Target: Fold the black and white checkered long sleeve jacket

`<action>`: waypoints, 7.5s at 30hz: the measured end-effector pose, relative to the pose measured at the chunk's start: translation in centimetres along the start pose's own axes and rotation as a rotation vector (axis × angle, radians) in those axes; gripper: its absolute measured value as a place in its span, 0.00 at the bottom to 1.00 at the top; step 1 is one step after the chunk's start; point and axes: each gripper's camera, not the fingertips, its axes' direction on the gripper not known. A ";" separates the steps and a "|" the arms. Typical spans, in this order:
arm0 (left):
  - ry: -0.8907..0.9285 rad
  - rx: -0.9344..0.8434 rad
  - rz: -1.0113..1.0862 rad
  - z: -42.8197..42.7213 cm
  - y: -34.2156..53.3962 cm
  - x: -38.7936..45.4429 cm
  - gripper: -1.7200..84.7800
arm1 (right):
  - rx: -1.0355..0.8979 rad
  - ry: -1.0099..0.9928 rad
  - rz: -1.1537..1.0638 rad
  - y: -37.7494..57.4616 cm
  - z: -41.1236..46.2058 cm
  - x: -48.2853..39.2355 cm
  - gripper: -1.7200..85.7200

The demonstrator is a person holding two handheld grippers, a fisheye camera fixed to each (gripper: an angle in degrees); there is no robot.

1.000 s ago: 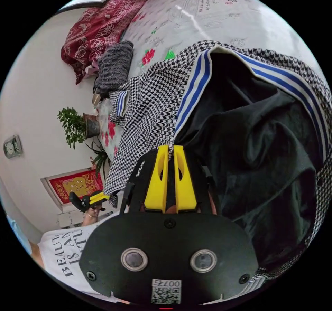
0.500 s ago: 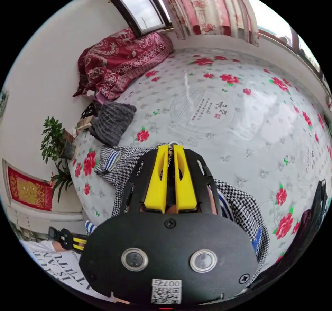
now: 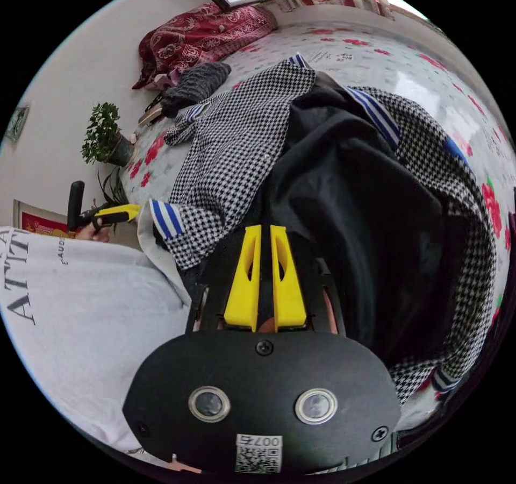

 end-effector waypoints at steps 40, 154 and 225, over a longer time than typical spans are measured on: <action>-0.329 -0.120 0.542 10.2 3.9 17.6 0.11 | 0.235 0.457 0.563 9.2 -12.4 -2.3 0.14; -0.081 -0.294 0.404 24.4 -10.5 17.8 0.12 | -0.294 0.150 -0.331 0.2 -1.8 -2.6 0.13; 0.070 -0.329 0.376 20.4 -6.5 25.1 0.02 | -0.335 0.300 -0.672 -35.7 1.7 2.8 0.04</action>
